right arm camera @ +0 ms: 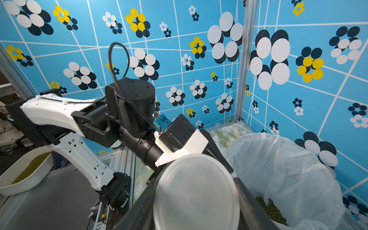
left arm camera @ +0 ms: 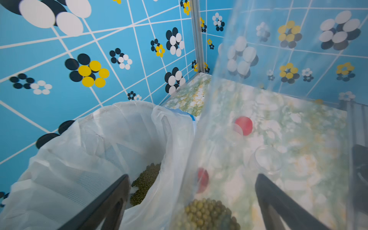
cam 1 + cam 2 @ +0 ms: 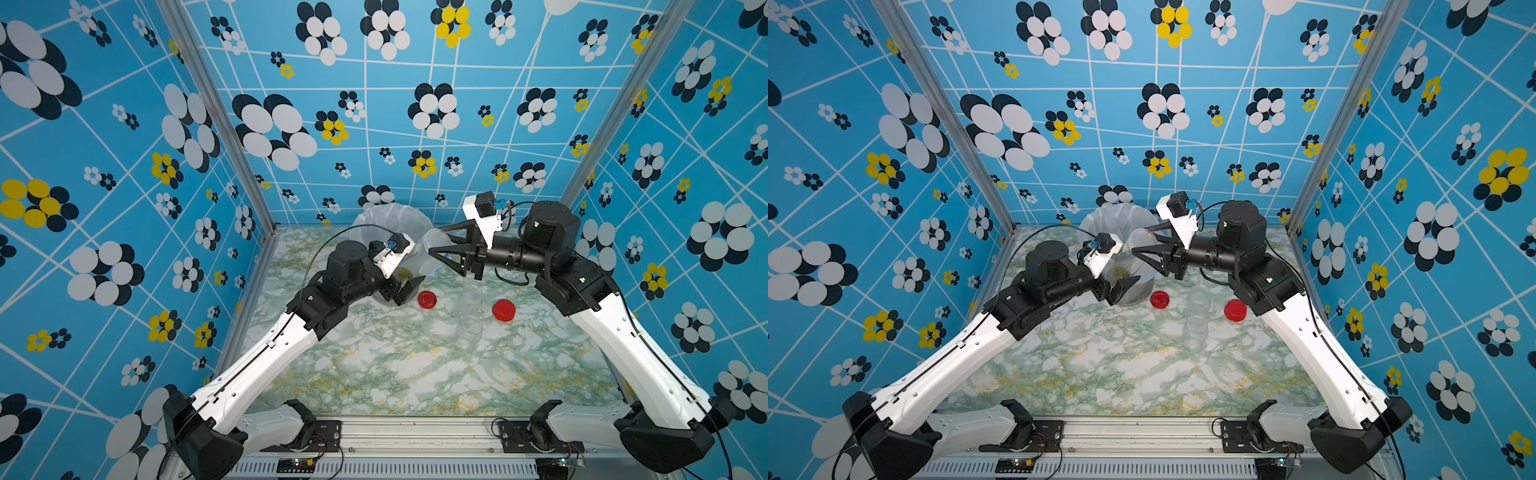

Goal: Empty moldy mung beans from jars
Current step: Unscrew the lid from the jar.

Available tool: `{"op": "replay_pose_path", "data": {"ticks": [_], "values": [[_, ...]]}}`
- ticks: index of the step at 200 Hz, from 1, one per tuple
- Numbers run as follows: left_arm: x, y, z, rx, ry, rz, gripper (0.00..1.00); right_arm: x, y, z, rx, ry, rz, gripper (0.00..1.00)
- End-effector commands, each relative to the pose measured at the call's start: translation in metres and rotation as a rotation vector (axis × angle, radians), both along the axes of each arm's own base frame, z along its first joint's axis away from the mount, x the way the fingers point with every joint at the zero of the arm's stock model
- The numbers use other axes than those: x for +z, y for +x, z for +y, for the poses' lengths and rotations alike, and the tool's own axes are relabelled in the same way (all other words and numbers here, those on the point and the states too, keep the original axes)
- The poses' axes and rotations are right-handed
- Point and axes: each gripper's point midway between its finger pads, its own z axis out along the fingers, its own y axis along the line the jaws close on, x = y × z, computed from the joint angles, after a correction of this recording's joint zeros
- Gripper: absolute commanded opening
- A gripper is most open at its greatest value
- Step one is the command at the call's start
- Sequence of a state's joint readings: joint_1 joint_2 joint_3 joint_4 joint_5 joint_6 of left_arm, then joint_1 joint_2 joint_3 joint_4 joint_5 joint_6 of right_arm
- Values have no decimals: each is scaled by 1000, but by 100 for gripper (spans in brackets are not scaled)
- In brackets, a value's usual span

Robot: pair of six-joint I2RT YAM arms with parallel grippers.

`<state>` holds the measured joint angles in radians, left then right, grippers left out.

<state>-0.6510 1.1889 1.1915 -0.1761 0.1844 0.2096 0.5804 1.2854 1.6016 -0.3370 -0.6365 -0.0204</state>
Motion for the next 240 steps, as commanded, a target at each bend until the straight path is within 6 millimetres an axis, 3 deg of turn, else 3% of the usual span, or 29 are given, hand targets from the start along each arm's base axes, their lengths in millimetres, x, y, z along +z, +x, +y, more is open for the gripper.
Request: {"op": "replay_pose_path", "data": {"ticks": [1, 38, 66, 95, 104, 127, 149, 182, 209, 240], "values": [[20, 16, 17, 163, -11, -112, 100, 13, 6, -3, -73, 36, 85, 0], [29, 13, -7, 145, 17, -204, 99, 16, 31, -13, -234, 52, 187, 0], [31, 16, -34, 104, 36, -252, 100, 21, 36, -18, -284, 85, 246, 0], [38, 30, -47, 116, 8, -282, 100, 27, 34, -21, -295, 135, 326, 0], [40, 33, -49, 123, 8, -294, 92, 28, 34, -22, -298, 150, 357, 0], [47, 39, -46, 159, -16, -341, 57, 32, 35, -26, -256, 232, 454, 0], [45, 38, -48, 133, 2, -343, 36, 32, 34, -35, -287, 227, 448, 0], [43, 31, -46, 20, -32, -275, 33, 32, 24, -32, -235, 170, 403, 0], [53, 21, -33, -119, -131, -176, 33, 32, 7, -24, -114, 107, 319, 0], [62, 14, -18, -210, -171, -108, 33, 25, 6, -29, -116, 55, 245, 0]]}}
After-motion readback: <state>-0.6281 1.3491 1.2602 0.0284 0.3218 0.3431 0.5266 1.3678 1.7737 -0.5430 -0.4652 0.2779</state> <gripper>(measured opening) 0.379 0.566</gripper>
